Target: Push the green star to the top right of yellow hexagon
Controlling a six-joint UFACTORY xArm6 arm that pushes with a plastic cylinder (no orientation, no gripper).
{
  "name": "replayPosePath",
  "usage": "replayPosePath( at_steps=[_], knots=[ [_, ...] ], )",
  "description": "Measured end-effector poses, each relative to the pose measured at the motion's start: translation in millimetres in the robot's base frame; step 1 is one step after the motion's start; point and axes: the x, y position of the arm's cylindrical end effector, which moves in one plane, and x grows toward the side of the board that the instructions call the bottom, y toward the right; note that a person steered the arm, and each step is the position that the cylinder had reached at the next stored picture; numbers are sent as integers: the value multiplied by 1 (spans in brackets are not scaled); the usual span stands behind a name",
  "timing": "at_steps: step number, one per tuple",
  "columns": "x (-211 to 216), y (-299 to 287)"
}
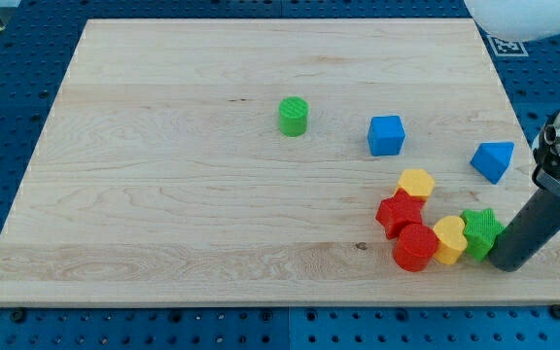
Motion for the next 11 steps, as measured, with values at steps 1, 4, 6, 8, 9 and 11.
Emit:
replayPosePath(
  at_steps=[1, 4, 6, 8, 9, 11],
  knots=[
    [3, -1],
    [-28, -18],
    [-48, -18],
    [-60, -18],
    [-60, -18],
    [-70, -18]
  ],
)
